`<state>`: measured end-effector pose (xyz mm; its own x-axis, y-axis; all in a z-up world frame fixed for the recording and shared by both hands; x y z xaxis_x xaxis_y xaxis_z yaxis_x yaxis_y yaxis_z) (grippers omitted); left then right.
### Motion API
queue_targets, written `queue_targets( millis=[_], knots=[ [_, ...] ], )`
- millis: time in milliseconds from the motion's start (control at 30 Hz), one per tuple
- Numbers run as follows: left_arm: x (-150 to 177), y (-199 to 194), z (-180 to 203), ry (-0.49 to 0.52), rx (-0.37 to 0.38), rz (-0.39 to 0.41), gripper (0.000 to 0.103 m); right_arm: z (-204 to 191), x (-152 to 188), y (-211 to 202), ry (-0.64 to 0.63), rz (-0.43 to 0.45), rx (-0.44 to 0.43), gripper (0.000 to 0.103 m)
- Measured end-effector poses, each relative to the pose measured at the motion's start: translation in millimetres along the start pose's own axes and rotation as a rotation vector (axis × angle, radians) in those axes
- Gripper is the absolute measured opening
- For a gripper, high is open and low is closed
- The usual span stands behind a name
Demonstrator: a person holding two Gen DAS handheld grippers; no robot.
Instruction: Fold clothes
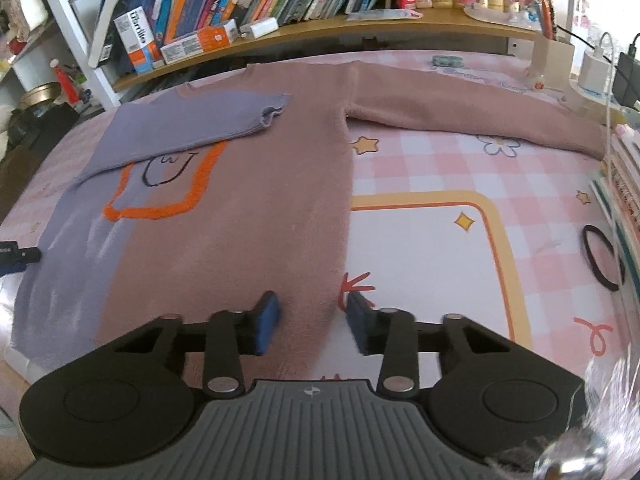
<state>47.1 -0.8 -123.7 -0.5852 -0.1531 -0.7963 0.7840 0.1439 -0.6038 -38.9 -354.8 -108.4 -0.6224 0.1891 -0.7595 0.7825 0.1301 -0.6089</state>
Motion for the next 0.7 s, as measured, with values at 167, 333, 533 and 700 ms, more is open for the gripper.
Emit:
queue_targets(
  millis=[167,333,533,700],
  knots=[
    [-12.3,-16.4,36.3,0.074,0.099,0.054,0.004,-0.6,-1.2,-1.4,0.002,0.011,-0.007,0.02],
    [-15.8,-18.5,46.6,0.141,0.101,0.065,0.005,-0.4,-0.9,-1.3,0.004,0.012,-0.01,0.02],
    [-12.1,-16.5,28.1,0.111,0.059,0.052,0.006,1.5,-0.5,-1.7,0.013,0.014,-0.014,0.02],
    [-16.9,-20.9,19.1,0.09,0.037,0.075,0.012,0.9,-0.8,-1.7,0.007,0.015,-0.015,0.02]
  ],
)
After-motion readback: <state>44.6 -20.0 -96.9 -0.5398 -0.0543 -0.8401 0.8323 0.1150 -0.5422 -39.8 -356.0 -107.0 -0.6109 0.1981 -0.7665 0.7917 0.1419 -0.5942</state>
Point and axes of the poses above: each gripper's, at about its wrist camera, not at the fingertips, and y roughly the way its jaws point, z to its right, x to its underside, the point moved 10 cm from there along y, roughly the way its jaws point, and after that the axes turned 15 degrees about z, right-handed, at the moved point
